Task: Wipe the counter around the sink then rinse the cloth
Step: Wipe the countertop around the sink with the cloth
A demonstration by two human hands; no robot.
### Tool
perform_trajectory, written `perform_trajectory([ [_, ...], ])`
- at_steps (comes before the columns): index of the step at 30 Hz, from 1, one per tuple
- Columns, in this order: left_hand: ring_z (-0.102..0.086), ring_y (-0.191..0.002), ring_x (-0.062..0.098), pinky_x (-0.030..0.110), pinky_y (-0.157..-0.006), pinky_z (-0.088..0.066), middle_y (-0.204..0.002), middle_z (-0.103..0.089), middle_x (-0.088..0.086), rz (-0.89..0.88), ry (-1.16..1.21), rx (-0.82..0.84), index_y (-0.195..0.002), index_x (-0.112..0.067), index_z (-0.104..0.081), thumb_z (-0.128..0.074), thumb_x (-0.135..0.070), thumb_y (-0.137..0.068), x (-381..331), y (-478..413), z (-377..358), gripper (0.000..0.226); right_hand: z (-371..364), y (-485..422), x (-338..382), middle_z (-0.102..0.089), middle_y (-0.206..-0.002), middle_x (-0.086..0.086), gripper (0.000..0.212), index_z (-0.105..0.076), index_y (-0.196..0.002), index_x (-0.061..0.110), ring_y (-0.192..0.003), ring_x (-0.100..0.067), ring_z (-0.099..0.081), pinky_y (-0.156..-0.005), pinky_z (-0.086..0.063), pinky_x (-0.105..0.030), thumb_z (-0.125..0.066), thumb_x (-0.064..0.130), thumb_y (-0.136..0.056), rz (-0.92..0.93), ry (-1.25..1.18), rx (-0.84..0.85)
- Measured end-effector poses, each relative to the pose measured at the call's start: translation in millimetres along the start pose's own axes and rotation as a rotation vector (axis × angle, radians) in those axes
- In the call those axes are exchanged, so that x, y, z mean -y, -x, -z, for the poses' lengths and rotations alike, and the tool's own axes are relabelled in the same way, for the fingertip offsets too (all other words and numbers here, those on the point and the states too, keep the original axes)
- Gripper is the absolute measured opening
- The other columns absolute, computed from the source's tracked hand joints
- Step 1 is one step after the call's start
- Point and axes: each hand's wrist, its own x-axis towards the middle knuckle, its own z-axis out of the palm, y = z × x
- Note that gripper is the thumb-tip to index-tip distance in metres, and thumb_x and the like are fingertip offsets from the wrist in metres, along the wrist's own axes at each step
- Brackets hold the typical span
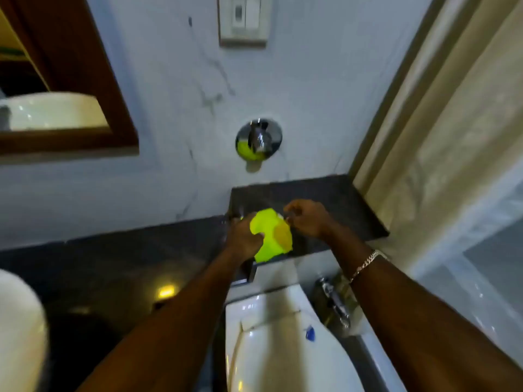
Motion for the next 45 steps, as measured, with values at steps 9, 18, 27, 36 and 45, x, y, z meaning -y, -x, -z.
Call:
perform_trajectory([
  [9,-0.051,-0.121,0.035,0.031,-0.1,-0.037,-0.133,-0.056,0.019,0.271,0.231,-0.211,-0.128,-0.013,-0.054,-0.057,-0.017,-0.083,18.8,10.1,-43.2,0.045,-97.9,-28.9,-29.4,-0.058,-0.125,-0.032,0.087,-0.044,-0.138,0.01,-0.111,-0.048,-0.054,-0.096,-0.041,-0.047,-0.035,0.06,-0.067,0.105,0.077,-0.034],
  [18,-0.051,-0.086,0.022,0.018,-0.068,-0.039,-0.095,-0.054,0.008,0.357,0.501,-0.644,-0.108,-0.011,-0.057,-0.052,-0.006,-0.059,89.7,67.5,13.3,0.05,-168.3,-30.8,73.0,-0.062,-0.117,-0.01,0.048,-0.055,-0.119,0.019,-0.093,-0.023,-0.057,-0.081,-0.048,-0.034,-0.068,0.006,-0.076,0.465,-0.355,0.203],
  [27,-0.057,-0.11,0.027,0.036,-0.093,-0.05,-0.116,-0.058,0.017,0.151,-0.024,-0.773,-0.111,-0.006,-0.062,-0.059,0.0,-0.076,172.3,195.0,132.1,0.036,-325.9,-27.8,177.8,-0.054,-0.129,-0.017,0.047,-0.049,-0.128,0.006,-0.11,-0.024,-0.051,-0.092,-0.041,-0.031,-0.064,0.005,-0.083,0.49,-0.384,0.48],
  [36,-0.001,-0.149,0.028,0.049,-0.12,-0.007,-0.161,-0.011,0.011,0.542,-0.594,-0.413,-0.149,-0.011,-0.012,-0.004,-0.072,-0.084,254.0,331.5,185.4,0.09,-390.8,-33.0,211.9,-0.002,-0.162,-0.008,0.06,-0.023,-0.146,0.036,-0.147,-0.04,0.001,-0.115,-0.005,-0.065,-0.037,0.057,-0.092,0.785,0.331,0.374],
  [45,-0.011,-0.147,0.031,0.054,-0.118,-0.019,-0.157,-0.02,0.019,0.399,-0.724,-0.448,-0.147,-0.003,-0.018,-0.02,-0.061,-0.092,264.3,331.4,181.5,0.08,-403.9,-12.1,171.7,-0.02,-0.16,-0.005,0.06,-0.024,-0.145,0.04,-0.146,-0.035,-0.015,-0.113,-0.019,-0.06,-0.031,0.06,-0.089,1.061,0.506,0.276],
])
